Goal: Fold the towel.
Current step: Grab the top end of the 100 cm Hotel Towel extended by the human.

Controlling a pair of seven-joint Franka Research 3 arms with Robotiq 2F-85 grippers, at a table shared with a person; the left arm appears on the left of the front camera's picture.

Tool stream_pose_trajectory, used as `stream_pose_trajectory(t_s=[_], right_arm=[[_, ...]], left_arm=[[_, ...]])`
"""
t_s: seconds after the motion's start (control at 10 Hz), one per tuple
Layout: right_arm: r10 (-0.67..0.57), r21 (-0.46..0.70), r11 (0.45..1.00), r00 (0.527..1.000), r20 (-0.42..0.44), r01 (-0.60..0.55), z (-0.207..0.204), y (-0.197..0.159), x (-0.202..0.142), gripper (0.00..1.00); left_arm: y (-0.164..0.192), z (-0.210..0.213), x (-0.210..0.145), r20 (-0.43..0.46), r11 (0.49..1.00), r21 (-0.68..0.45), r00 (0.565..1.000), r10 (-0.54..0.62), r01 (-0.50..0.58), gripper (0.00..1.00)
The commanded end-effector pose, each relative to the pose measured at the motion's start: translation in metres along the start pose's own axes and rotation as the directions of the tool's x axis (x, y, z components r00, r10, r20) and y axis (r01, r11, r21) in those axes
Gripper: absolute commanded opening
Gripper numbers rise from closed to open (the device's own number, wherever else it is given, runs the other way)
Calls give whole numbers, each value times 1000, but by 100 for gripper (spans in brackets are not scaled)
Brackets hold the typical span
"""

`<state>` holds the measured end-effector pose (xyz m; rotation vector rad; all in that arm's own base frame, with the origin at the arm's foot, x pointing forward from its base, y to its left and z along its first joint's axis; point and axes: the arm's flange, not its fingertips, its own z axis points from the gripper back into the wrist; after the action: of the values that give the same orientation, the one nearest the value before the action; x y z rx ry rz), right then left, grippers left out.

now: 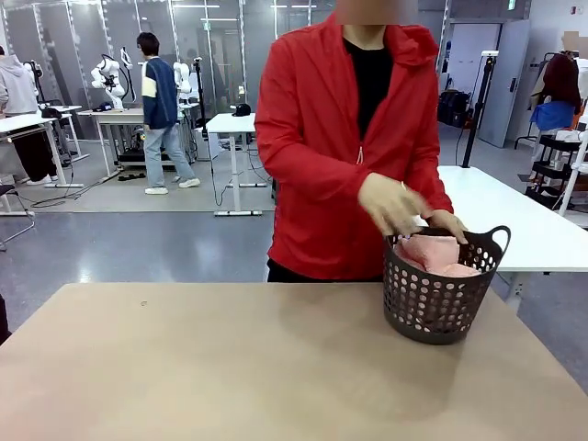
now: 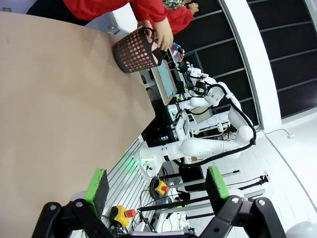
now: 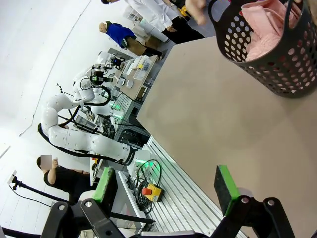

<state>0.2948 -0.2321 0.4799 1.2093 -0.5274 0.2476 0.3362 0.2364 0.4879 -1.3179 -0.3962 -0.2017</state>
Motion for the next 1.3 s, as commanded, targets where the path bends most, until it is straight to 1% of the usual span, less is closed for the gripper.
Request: stream_pose_trajectory(t_s=[0.0,1.2], right_arm=[[16,9,1000,1000,11,-16,1,1,1,100],[16,9,1000,1000,11,-16,1,1,1,100]], left_arm=[[0,1,-1,-7,1000,-8,1000,-4,4,100],[0,1,-1,-7,1000,-8,1000,-4,4,100]])
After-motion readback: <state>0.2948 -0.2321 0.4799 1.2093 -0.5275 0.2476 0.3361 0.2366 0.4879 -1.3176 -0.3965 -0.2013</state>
